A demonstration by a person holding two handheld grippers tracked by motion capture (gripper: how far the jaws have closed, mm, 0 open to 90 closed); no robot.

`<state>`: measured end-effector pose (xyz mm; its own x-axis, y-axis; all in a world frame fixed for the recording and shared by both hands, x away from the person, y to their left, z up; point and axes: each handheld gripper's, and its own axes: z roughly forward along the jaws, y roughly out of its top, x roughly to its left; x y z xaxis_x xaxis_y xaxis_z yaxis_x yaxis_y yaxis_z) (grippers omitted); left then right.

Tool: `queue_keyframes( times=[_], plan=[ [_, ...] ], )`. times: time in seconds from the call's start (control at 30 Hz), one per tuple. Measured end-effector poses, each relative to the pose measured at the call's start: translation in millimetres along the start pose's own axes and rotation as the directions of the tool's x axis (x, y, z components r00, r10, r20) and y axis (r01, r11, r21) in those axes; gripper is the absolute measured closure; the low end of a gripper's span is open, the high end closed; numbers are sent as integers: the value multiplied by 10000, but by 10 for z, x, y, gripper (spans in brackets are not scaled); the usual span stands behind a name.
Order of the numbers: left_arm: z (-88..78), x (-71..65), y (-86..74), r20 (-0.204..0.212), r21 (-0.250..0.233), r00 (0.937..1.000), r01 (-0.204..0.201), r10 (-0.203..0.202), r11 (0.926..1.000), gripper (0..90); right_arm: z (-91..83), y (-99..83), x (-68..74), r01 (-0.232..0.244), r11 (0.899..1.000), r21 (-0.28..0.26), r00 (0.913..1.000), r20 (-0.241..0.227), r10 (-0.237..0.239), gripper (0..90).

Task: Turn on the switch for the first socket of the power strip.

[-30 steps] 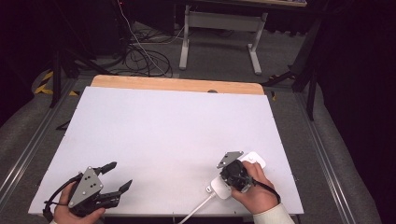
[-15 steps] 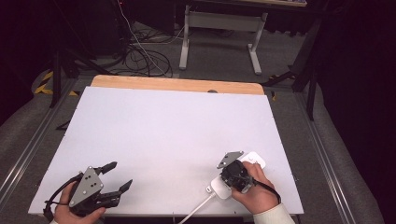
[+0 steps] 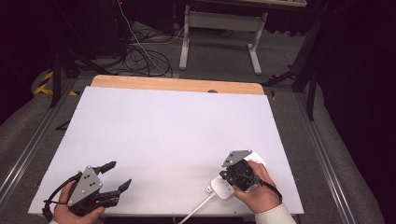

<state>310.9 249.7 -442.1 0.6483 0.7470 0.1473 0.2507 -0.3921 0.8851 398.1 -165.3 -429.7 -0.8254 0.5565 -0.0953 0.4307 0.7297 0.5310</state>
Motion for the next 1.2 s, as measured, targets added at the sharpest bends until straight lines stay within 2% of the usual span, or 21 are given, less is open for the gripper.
queue_keyframes(
  times=[0.07, 0.23, 0.4, 0.47, 0.53, 0.57, 0.77, 1.0, 1.17, 1.2],
  plan=[
    [-3, -2, -1, 15, -15, 10000, 57, -57, 10000, 280, -77, 36, 22, 63, 9994, -334, 9999, 107, -59, 900],
    [-6, -14, 3, 10, -35, 10000, 60, -60, 10000, 280, -149, 58, 45, 231, 9980, -590, 9996, 200, -219, 900],
    [-5, -8, 2, 1, -37, 10000, 75, -75, 10000, 280, -243, 67, 61, 174, 9947, -1013, 9997, 188, -155, 900],
    [-2, -6, 3, 4, -29, 10000, 70, -70, 10000, 280, -308, 72, 65, 206, 9891, -1460, 9995, 257, -170, 900],
    [0, -1, 3, 8, -22, 10000, 26, -26, 10000, 280, -331, 75, 70, 261, 9872, -1575, 9994, 266, -222, 900],
    [1, 1, 0, 15, -20, 10000, 30, -30, 10000, 280, -378, 90, 91, 381, 9812, -1892, 9987, 411, -308, 900],
    [-3, 0, -1, 16, -42, 9999, 110, -110, 9999, 280, -439, 116, 115, 471, 9768, -2090, 9986, 354, -406, 900],
    [-7, 4, -5, -24, -70, 9999, 118, -118, 9999, 275, -436, 106, 99, 408, 9750, -2185, 9988, 346, -341, 900],
    [-11, 17, -13, -3, -99, 9996, 277, -277, 9996, 266, -446, 82, 83, 445, 9661, -2543, 9984, 457, -340, 899],
    [-12, 17, -14, -12, -107, 9996, 288, -288, 9995, 265, -456, 77, 75, 463, 9635, -2637, 9983, 458, -355, 870]
  ],
)
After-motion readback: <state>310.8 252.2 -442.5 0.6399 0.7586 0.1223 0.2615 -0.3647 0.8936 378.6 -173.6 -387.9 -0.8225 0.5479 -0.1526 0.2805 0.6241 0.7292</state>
